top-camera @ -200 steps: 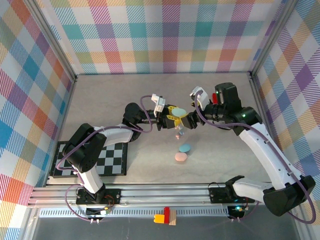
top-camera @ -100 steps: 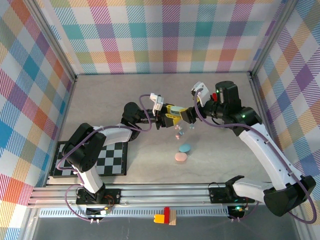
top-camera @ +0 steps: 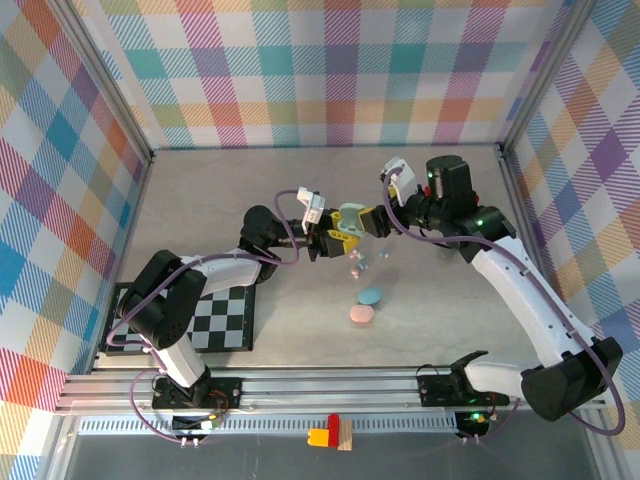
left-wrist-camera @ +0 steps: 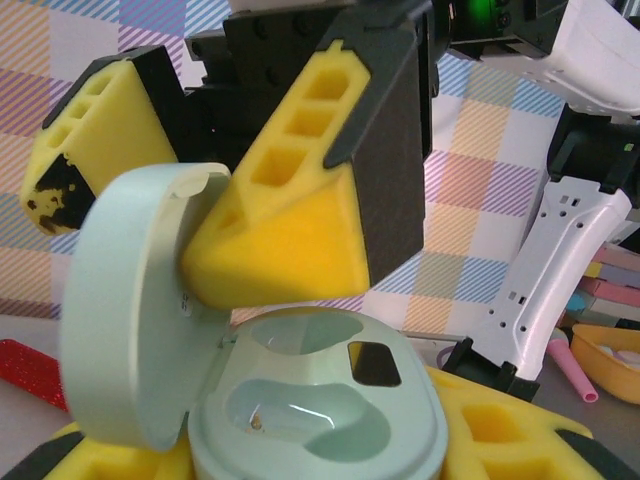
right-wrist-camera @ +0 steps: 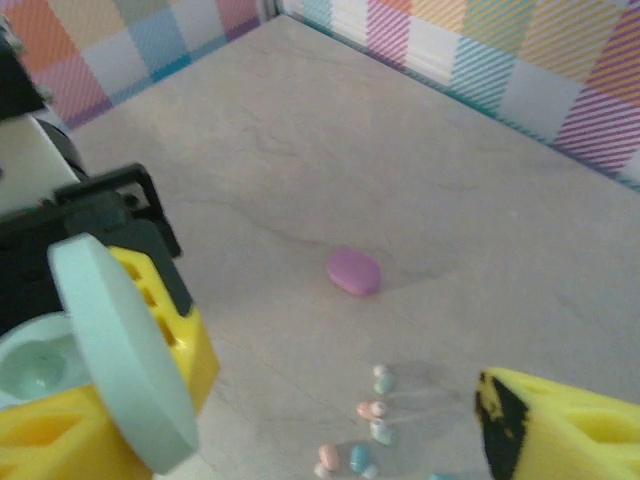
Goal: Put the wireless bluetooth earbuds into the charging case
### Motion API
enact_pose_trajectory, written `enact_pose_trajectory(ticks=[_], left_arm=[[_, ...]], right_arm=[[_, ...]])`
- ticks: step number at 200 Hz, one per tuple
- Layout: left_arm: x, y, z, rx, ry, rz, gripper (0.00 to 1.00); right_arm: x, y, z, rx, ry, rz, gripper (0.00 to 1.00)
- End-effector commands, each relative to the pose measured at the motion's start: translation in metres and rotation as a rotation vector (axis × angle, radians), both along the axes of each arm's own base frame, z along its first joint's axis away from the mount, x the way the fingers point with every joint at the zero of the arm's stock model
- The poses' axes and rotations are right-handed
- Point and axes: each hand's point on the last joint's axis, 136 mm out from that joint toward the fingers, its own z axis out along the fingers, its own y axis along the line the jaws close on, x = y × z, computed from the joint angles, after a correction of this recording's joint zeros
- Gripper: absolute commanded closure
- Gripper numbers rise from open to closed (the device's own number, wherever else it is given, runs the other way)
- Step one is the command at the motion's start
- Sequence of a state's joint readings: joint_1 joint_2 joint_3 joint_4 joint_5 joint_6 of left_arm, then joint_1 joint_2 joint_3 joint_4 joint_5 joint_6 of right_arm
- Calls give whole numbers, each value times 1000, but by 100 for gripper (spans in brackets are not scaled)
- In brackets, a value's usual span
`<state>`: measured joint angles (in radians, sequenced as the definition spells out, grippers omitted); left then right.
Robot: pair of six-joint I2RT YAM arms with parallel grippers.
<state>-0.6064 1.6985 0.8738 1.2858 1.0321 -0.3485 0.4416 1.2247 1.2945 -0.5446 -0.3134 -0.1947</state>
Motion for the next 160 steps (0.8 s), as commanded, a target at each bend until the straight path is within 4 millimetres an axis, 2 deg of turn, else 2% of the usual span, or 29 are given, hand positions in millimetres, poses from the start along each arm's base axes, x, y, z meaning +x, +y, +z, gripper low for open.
enact_pose_trajectory(ticks=[1, 30, 61, 91, 100, 110, 123, 130, 160], left_arm=[[-15, 6, 20, -39, -73, -33, 69], [-17, 7, 22, -40, -76, -38, 70], [-19, 8, 24, -44, -80, -37, 70], [-19, 9, 26, -46, -80, -36, 70], [-19, 9, 26, -46, -79, -35, 70], [-19, 9, 26, -47, -81, -34, 70], [-19, 9, 25, -47, -78, -31, 70], [-18, 9, 25, -48, -77, -24, 70], [-14, 9, 23, -50, -73, -7, 69]], right_arm=[[-12, 12, 14, 62, 16, 108, 29], [-16, 18, 15, 106, 78, 169, 44], [-24, 27, 13, 130, 106, 261, 50], [-23, 28, 11, 131, 107, 279, 69], [-22, 28, 11, 131, 104, 280, 71], [-23, 27, 13, 133, 100, 279, 66], [-22, 26, 15, 139, 95, 269, 47], [-23, 25, 16, 142, 91, 266, 41], [-24, 18, 24, 159, 59, 238, 29]])
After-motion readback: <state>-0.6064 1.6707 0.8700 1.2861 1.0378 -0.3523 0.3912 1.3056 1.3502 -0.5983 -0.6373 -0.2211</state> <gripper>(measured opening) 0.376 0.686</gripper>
